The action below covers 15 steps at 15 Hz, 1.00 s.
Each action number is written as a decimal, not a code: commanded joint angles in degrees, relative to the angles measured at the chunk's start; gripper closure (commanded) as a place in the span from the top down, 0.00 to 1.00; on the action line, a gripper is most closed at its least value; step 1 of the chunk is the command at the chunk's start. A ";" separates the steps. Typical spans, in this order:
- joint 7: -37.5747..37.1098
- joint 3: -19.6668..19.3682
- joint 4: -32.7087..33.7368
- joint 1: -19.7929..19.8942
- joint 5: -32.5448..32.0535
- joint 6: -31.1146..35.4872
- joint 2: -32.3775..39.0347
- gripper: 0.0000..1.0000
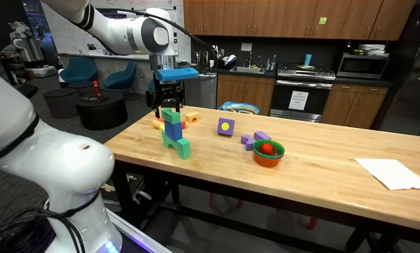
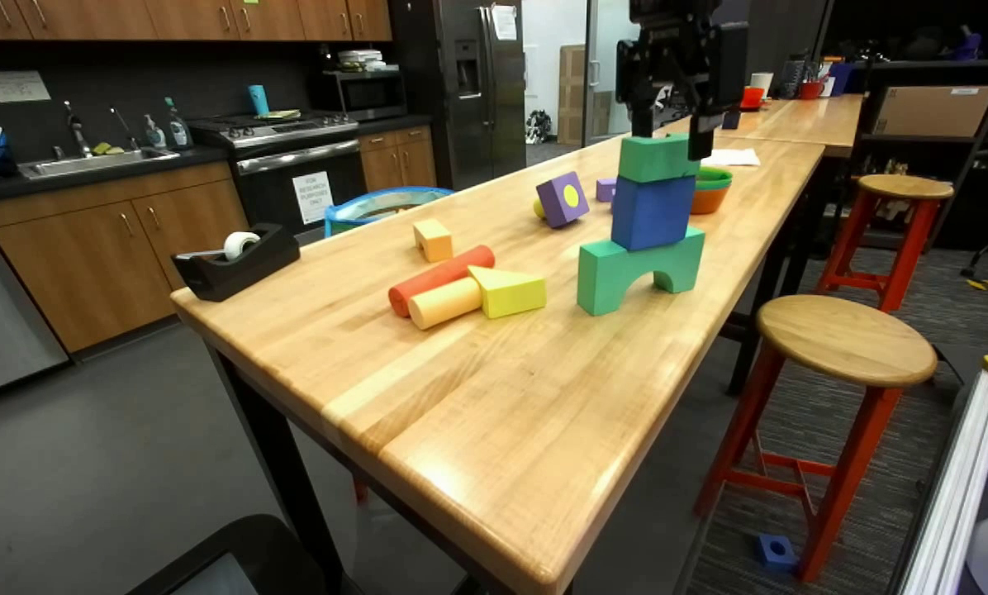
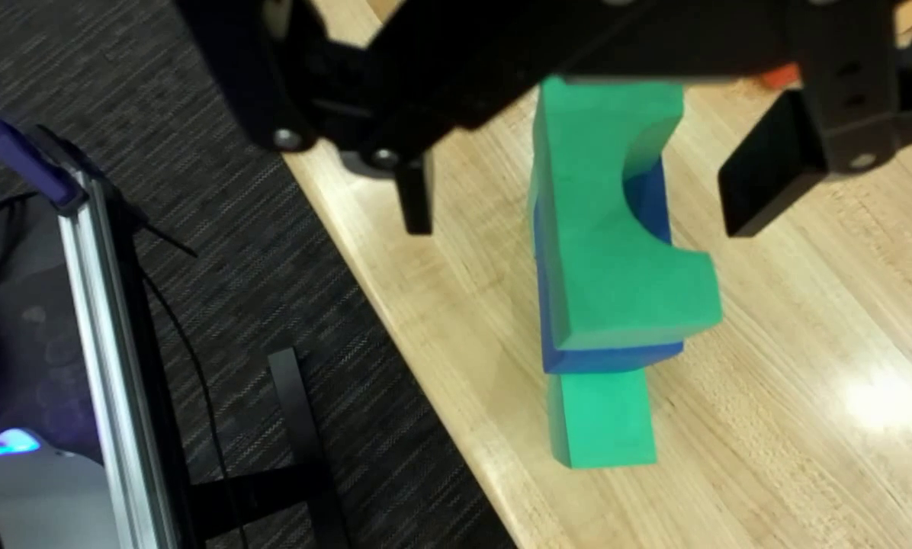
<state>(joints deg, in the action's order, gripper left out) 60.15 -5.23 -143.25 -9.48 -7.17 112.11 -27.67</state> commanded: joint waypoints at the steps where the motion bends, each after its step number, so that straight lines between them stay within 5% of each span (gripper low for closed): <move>1: 0.50 0.54 -0.46 0.83 0.58 0.52 -1.80 1.00; 9: -1.74 0.47 -0.63 1.27 0.85 2.46 -8.03 1.00; 15: -13.40 -1.17 1.41 5.48 0.15 7.55 -10.57 1.00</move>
<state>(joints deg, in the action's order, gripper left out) 51.30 -5.59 -142.65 -6.15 -7.17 117.24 -37.62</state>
